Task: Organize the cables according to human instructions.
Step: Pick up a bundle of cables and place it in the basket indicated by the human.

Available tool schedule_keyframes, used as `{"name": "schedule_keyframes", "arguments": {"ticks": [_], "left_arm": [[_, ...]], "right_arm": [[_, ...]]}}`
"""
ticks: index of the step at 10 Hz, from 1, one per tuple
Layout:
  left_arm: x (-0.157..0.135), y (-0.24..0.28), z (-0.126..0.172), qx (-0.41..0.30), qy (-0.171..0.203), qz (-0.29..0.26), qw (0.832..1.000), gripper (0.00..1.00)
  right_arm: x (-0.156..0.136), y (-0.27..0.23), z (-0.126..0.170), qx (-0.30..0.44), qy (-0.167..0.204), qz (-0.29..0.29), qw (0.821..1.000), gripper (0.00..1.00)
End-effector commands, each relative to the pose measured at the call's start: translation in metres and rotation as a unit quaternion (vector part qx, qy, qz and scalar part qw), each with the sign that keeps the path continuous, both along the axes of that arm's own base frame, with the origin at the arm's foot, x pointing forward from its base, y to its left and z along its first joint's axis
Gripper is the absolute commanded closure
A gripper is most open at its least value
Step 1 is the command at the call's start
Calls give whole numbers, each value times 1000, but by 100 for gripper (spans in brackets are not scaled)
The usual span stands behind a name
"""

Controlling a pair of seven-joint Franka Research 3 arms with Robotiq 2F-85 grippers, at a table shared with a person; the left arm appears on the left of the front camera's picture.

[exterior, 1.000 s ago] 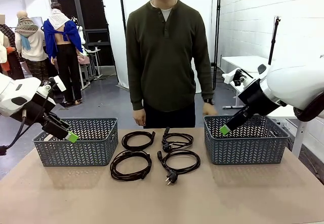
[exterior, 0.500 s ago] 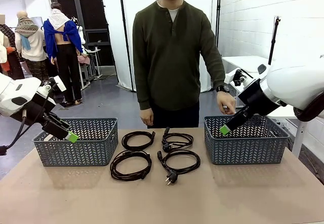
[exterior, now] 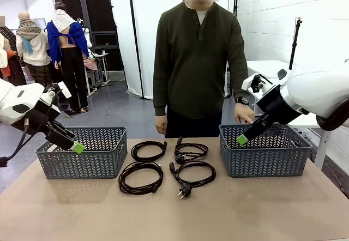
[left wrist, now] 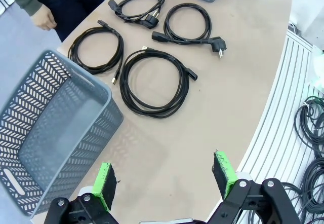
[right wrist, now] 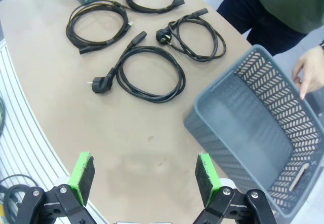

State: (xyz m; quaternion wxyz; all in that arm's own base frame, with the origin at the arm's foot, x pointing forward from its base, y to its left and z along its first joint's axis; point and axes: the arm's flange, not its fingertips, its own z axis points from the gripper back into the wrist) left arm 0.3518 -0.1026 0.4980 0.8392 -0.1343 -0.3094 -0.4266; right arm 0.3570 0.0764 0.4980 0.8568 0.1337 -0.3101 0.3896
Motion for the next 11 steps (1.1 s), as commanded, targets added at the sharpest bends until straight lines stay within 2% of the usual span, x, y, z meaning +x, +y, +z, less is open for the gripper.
{"name": "schedule_keyframes", "arguments": {"ticks": [1, 11], "left_arm": [[2, 2, -1, -3, 1, -2, 1000, 0], [2, 2, -1, -3, 1, -2, 1000, 0]], "right_arm": [[1, -1, -1, 7, 1, 6, 1000, 0], [1, -1, -1, 7, 1, 6, 1000, 0]]}}
